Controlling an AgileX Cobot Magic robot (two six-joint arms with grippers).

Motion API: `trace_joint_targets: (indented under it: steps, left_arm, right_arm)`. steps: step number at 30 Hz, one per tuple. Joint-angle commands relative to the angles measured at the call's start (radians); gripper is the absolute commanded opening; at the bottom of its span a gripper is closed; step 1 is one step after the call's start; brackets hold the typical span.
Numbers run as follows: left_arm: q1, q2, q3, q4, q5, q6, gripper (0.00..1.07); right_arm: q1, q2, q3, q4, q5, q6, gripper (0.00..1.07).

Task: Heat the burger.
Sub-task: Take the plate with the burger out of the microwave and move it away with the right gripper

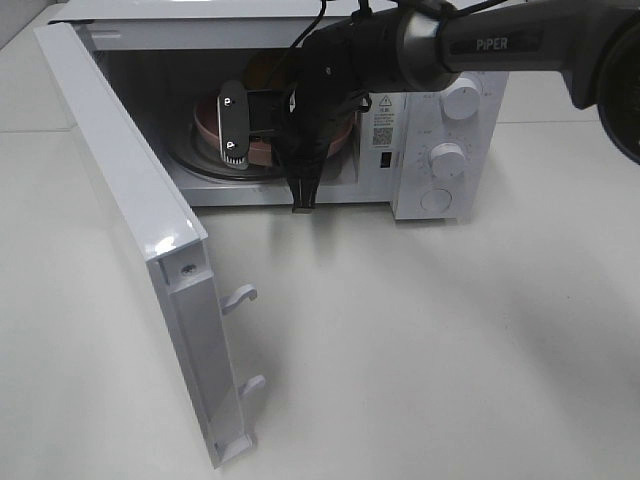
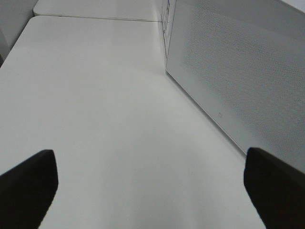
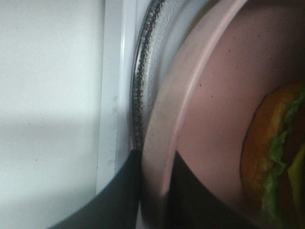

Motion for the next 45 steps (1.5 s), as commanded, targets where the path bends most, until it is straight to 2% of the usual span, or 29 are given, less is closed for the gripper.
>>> trace_joint_targets:
  steps: [1,16,27,37,45]
  left_arm:
    - [0.002,-0.012,0.001,-0.002,-0.008,0.001,0.98]
    - [0.002,-0.012,0.001,-0.002,-0.008,0.001,0.98]
    - [0.002,-0.012,0.001,-0.002,-0.008,0.001,0.98]
    - [0.002,-0.012,0.001,-0.002,-0.008,0.001,0.98]
    - [0.002,-0.012,0.001,-0.002,-0.008,0.001,0.98]
  right_arm:
    - [0.007,-0.029,0.001,0.032,0.07,-0.007,0.0]
    - [0.02,-0.053,0.005,-0.002,0.149,-0.043,0.0]
    - [0.02,-0.191,0.245,-0.003,0.009,-0.245,0.0]
    - [0.02,-0.286,0.374,-0.007,-0.119,-0.254,0.0]
    - [0.02,-0.379,0.534,-0.022,-0.28,-0.254,0.0]
